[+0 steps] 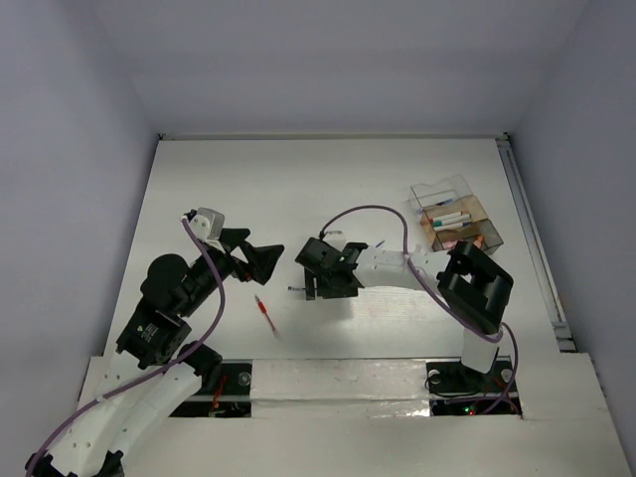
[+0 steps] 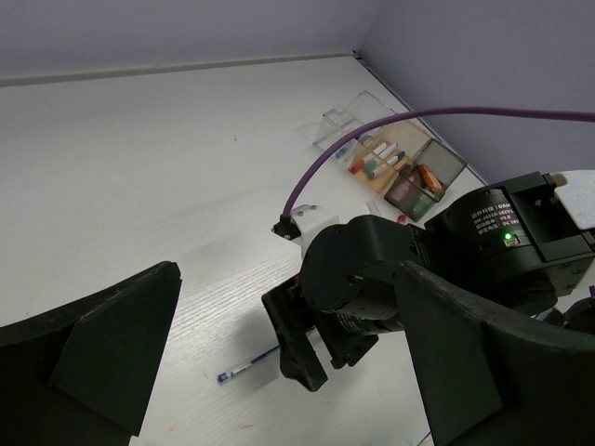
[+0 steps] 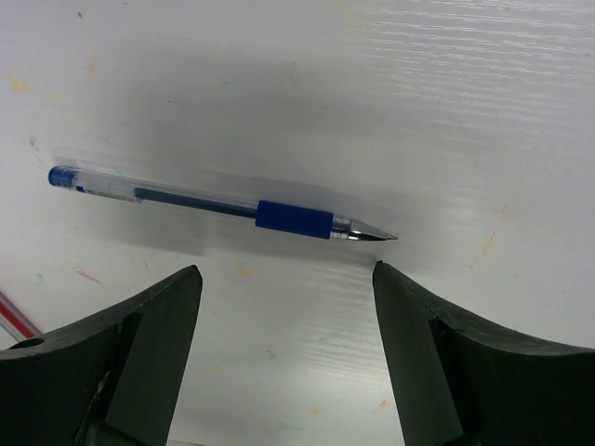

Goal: Sort the stationery into containers
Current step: Move the pen to the center of the board, then pick up the pen from the center of the board.

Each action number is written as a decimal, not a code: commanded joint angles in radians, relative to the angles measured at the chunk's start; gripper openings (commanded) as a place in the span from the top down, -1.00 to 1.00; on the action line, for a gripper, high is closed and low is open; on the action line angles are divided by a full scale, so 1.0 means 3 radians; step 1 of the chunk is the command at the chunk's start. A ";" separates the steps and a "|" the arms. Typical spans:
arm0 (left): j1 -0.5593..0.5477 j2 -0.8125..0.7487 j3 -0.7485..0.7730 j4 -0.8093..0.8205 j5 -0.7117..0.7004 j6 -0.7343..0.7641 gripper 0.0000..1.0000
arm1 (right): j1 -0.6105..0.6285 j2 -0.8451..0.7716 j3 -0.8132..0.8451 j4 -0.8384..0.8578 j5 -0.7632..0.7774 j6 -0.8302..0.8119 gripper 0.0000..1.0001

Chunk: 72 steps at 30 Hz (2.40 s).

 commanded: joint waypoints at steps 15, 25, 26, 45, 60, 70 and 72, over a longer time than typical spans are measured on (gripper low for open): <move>-0.0022 0.0017 0.0058 0.0124 -0.0013 0.0024 -0.95 | -0.0331 0.0064 0.0222 0.0460 -0.0296 -0.0338 -0.54; -0.0022 0.0012 0.0058 0.0124 -0.0013 0.0024 -0.95 | -0.0290 -0.0431 0.0034 0.0440 -0.0096 -0.0262 -0.49; -0.0022 0.0011 0.0058 0.0124 -0.0013 0.0024 -0.95 | -0.0255 -0.0493 -0.0048 0.0501 -0.0213 -0.0215 -0.40; -0.0022 0.0006 0.0058 0.0134 -0.0003 0.0024 -0.95 | -0.0239 0.0064 -0.0136 0.0604 -0.0230 0.0046 -0.56; -0.0022 0.0011 0.0058 0.0129 -0.0008 0.0024 -0.95 | -0.0270 0.0555 0.0457 -0.0015 0.0082 -0.0184 -0.11; -0.0022 -0.0024 0.0078 0.0093 -0.0136 -0.0001 -0.96 | -0.0270 0.0836 0.0769 -0.0358 0.0103 -0.0358 0.49; -0.0022 -0.0019 0.0073 0.0088 -0.0162 -0.0006 -0.98 | -0.0270 0.0892 0.0790 -0.0322 0.0072 -0.0373 0.50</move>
